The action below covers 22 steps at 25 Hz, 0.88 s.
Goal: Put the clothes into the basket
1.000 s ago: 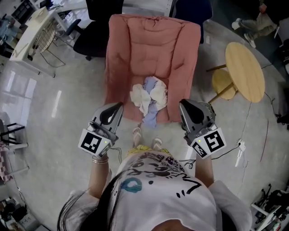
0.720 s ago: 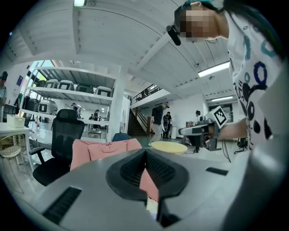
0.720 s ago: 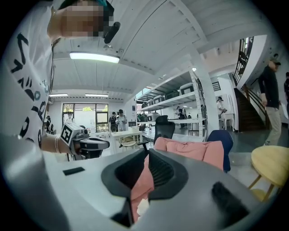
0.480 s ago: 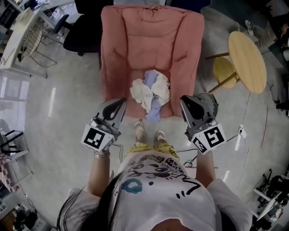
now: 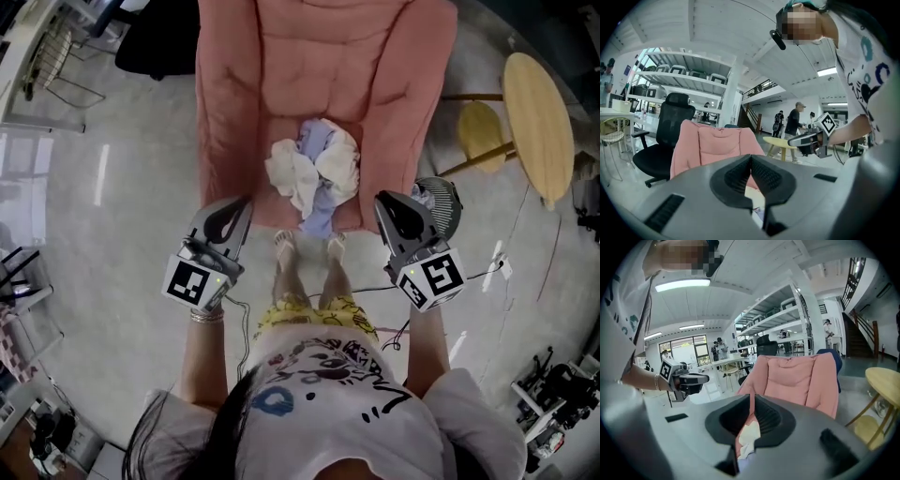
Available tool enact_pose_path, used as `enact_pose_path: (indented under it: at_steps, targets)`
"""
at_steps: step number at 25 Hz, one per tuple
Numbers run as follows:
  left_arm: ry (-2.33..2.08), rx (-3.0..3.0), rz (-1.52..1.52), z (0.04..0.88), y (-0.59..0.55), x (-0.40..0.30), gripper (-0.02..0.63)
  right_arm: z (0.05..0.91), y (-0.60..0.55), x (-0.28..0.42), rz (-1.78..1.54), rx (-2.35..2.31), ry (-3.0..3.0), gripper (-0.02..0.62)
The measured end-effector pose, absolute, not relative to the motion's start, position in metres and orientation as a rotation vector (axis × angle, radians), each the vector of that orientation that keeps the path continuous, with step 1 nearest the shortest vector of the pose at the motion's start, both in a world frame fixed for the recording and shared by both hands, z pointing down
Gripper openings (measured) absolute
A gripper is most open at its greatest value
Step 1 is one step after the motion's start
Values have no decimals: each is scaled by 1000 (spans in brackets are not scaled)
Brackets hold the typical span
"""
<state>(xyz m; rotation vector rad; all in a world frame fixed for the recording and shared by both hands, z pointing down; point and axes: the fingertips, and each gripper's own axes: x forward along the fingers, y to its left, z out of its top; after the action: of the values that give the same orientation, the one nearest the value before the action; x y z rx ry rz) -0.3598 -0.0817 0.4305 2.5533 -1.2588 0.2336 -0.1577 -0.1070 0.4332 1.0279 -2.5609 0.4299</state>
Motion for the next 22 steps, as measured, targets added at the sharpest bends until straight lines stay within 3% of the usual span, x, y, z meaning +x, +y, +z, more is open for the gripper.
enact_pose_path:
  at_steps: [17, 19, 22]
  targets:
    - [-1296, 2361, 218, 583, -88, -349, 12, 617, -109, -168, 638, 889, -2369, 39]
    - [-1301, 2348, 222, 600, -87, -349, 12, 644, -103, -174, 680, 870, -2350, 130]
    - [-1305, 2311, 218, 626, -78, -348, 12, 688, -88, -180, 735, 853, -2298, 172]
